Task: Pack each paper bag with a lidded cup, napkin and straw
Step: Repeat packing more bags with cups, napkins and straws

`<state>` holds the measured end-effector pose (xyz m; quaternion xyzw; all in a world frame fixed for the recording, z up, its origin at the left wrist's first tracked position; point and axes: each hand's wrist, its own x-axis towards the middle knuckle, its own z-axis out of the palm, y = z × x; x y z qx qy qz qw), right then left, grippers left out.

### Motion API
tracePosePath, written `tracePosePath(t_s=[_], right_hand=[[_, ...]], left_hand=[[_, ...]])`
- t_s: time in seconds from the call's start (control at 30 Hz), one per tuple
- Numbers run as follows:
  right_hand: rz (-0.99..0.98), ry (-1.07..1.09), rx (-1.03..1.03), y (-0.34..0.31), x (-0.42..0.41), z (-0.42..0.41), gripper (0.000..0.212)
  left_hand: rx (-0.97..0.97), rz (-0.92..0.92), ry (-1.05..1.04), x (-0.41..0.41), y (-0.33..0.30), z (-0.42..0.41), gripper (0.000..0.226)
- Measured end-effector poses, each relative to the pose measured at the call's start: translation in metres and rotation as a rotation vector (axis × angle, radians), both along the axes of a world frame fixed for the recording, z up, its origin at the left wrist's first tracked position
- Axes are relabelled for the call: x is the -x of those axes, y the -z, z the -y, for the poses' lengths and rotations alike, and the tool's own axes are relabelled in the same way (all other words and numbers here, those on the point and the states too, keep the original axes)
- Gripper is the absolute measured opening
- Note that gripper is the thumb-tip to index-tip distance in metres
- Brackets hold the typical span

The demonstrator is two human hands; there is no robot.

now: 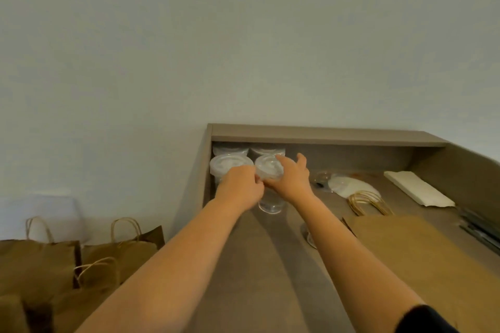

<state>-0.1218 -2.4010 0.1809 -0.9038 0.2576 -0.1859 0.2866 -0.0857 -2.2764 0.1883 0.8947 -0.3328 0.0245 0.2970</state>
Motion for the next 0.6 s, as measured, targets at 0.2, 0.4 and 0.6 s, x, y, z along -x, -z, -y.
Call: tracePosePath(t_s=[0.2, 0.4, 0.6], right_hand=[[0.067, -0.093, -0.049, 0.008, -0.001, 0.015, 0.072], [0.035, -0.116, 0.011, 0.005, 0.037, -0.004, 0.063], [-0.106, -0.143, 0.100, -0.003, 0.086, -0.034, 0.075]], left_hand=[[-0.073, -0.018, -0.019, -0.006, 0.000, 0.003, 0.018], [0.043, -0.114, -0.061, -0.002, -0.003, -0.002, 0.018], [0.125, -0.219, 0.050, 0.020, -0.009, -0.016, 0.020]])
